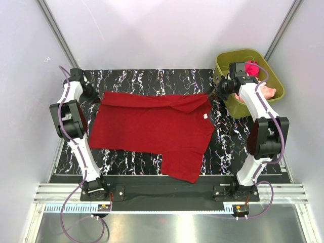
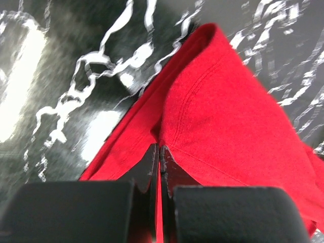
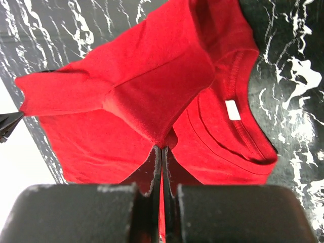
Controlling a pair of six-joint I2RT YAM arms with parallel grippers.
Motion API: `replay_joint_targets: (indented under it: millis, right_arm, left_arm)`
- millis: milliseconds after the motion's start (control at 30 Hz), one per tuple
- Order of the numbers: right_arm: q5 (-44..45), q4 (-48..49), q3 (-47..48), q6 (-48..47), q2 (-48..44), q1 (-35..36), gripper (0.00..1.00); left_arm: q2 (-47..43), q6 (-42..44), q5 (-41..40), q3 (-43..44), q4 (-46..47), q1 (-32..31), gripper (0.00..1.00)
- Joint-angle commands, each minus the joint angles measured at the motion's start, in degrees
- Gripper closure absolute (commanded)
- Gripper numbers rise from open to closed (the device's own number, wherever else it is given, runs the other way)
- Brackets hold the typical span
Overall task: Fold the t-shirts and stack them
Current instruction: Fold the tshirt
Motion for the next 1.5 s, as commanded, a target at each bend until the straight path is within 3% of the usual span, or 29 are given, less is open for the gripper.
replay_joint_targets:
  millis: [0,300,1000,1100,1200,1233,1267,1367,1467]
  right_arm:
    - [0.95,-0.37,0.58,-1.72,-3.16,0.09,1.0]
    - [0.95,-1.52,-1.18,-1.9,-3.77,0.09,1.0]
    - [0.51,-0.81,-10.84,-1.73,-4.92,1.58,1.0]
    - [2.0,-3.53,-11.64,-2.34,-5.0,2.64,0.99]
    - [6.98,-8.19,-11.99,-5.75,-4.92,4.39,0.88]
    - [9.19,-9.24,-11.82,-6.64,-5.35,5.79,0.73]
    - [12.43,-10.39,-11.29,-7.61,-5.62,6.33,0.66]
    - [16.14,-9.7,-8.06,-9.11,-5.19,6.51,0.49]
    - [16.25,-8.03,-1.13,-9.37,-0.1,6.42,0.44]
  left_arm:
    - [-6.08,1.72,-4.75,-2.43,-0.35,0.75,1.0]
    - [-7.5,1.81,-5.37,-7.45,0.1,1.02,1.0]
    - [-2.49,2.69,-8.09,-3.23,-1.92,1.02,1.0]
    - [-2.57,2.6,-10.55,-3.23,-2.63,1.02,0.92]
    - [-3.97,2.08,-14.23,-3.67,-3.42,0.84,0.73]
    - [-5.89,1.99,-15.72,-4.11,-3.16,0.67,0.7]
    - [-6.78,1.99,-16.26,-4.28,-2.9,0.49,0.65]
    - [-9.94,1.73,-18.99,-4.81,-1.76,-1.35,0.58]
    - [-10.57,1.11,-16.45,-5.95,2.54,-3.55,0.59]
